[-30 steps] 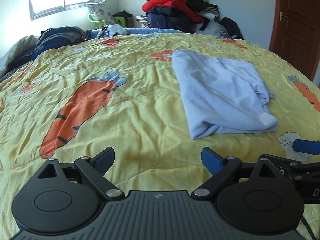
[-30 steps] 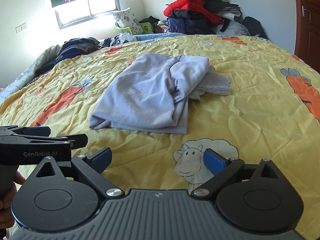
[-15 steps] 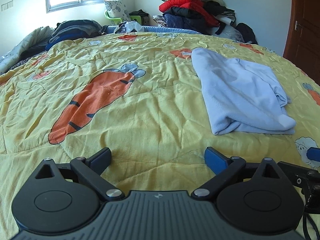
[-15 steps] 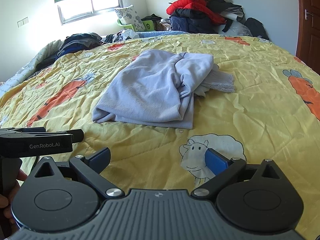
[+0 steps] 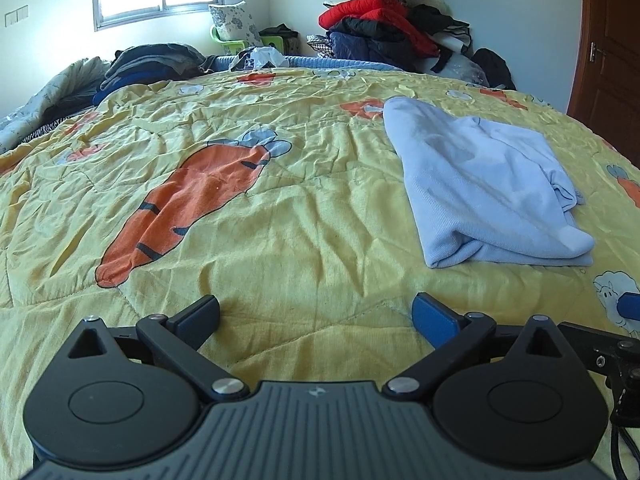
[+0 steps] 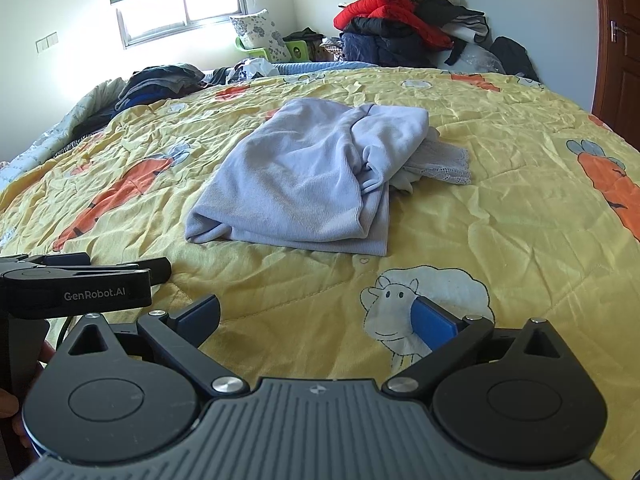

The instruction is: Fold small clothes

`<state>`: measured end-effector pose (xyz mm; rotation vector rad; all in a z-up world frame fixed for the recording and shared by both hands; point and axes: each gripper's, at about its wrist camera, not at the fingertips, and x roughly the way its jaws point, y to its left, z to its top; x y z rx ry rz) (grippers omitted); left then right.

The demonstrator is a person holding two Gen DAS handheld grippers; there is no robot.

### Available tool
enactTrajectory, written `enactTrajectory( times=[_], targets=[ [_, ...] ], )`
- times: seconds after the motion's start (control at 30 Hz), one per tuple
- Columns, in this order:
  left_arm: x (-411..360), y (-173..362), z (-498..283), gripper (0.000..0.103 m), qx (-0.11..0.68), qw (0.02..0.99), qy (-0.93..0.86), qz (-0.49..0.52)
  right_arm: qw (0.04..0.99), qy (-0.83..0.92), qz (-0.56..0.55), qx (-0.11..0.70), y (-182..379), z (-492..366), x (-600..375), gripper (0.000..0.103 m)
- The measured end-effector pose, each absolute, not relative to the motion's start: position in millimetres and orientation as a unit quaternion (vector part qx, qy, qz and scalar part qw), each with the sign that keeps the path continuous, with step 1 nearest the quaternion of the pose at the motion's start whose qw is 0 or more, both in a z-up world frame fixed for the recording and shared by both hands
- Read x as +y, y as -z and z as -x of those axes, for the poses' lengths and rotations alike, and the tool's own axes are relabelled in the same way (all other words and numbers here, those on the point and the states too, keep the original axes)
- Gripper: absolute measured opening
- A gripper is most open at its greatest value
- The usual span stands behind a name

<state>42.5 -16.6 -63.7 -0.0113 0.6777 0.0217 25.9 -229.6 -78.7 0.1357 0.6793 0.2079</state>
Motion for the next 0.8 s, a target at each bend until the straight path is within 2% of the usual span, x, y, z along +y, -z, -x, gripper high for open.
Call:
enactTrajectory(
  times=[0.8],
  targets=[
    [-16.9,64.5,-41.1,0.103,0.33,0.944,-0.012,0.005,0.943,-0.077,-0.046,0.32,85.8,-31.4,-234.6,0.103]
  ],
)
